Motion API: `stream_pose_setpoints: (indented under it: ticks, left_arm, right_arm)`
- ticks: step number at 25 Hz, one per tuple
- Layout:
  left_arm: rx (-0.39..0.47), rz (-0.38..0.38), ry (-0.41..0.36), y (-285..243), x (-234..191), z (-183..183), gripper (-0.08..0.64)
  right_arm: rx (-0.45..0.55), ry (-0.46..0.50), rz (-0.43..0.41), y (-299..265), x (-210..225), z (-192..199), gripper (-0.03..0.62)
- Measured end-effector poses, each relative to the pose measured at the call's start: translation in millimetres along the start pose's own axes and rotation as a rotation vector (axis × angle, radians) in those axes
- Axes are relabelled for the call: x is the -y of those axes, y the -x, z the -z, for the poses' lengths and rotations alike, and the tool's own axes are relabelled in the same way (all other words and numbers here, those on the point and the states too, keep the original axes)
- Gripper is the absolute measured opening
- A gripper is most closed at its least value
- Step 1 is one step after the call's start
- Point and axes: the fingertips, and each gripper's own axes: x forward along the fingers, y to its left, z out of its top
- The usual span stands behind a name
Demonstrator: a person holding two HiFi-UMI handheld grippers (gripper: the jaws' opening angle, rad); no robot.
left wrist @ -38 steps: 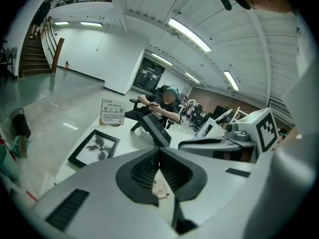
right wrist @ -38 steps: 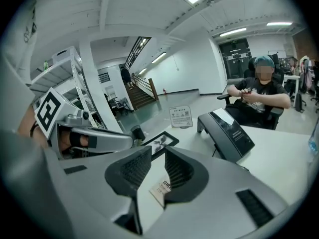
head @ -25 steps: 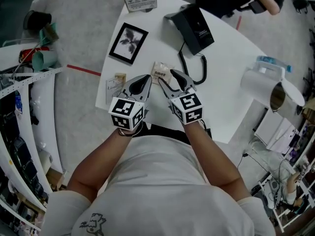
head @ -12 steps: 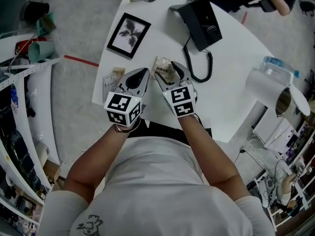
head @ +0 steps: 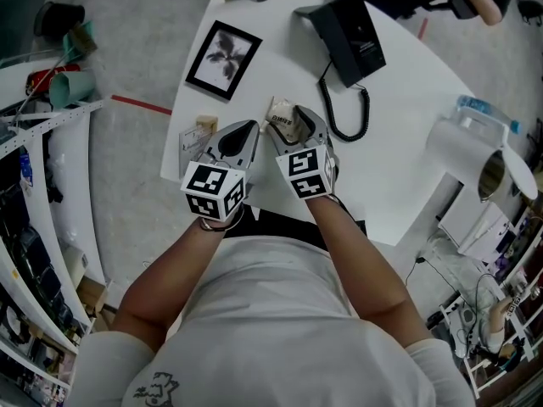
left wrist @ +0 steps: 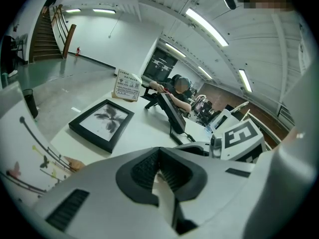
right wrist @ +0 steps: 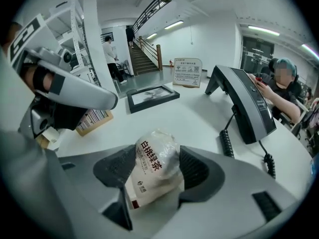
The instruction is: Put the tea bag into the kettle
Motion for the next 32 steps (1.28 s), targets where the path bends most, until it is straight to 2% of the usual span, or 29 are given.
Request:
stream_pose_setpoints:
  ticks: [6, 9, 12, 14, 17, 19, 24, 32]
  left_arm:
    - [0.007, -0.005, -0.004, 8.9, -1.0, -0.6, 0.009]
    - [0.005, -0.006, 0.001, 12.3, -2.7, 2.5, 0.009]
    - [0.001, -0.008, 0.009, 18.1, -2.1, 7.6, 0.009]
    - [-0.003, -0.004, 0.009, 21.3, 0.2, 10.1, 0.009]
    - [-0.007, 0.003, 0.006, 26.2, 1.3, 10.0, 0.009]
    - [-0.002, 0.006, -0.003, 29.5, 0.6, 6.2, 0.009]
    - [0.009, 0.023, -0.026, 40.4, 5.4, -3.4, 0.009]
    - [0.017, 0.104, -0.114, 54.4, 34.2, -27.9, 0.009]
  right_arm:
    - [-0.011, 0.052, 0.0, 0.1, -3.0, 1.3, 0.273]
    - [-0.023, 0.078, -0.01, -0.9, -9.7, 0.0, 0.207]
    - [-0.022, 0.081, -0.008, -0.5, -15.6, 0.0, 0.172]
    - [-0.005, 0.049, -0.002, 0.6, -15.5, 0.5, 0.161]
    - [0.039, -0.073, -0.008, 3.7, -12.8, 2.7, 0.147]
    - [0.038, -0.122, -0.008, 7.8, -9.6, 4.8, 0.136]
    - [0.094, -0.086, 0.04, 34.5, -5.8, -11.8, 0.127]
    - [0.191, -0.109, 0.122, 90.3, -2.7, -41.7, 0.126]
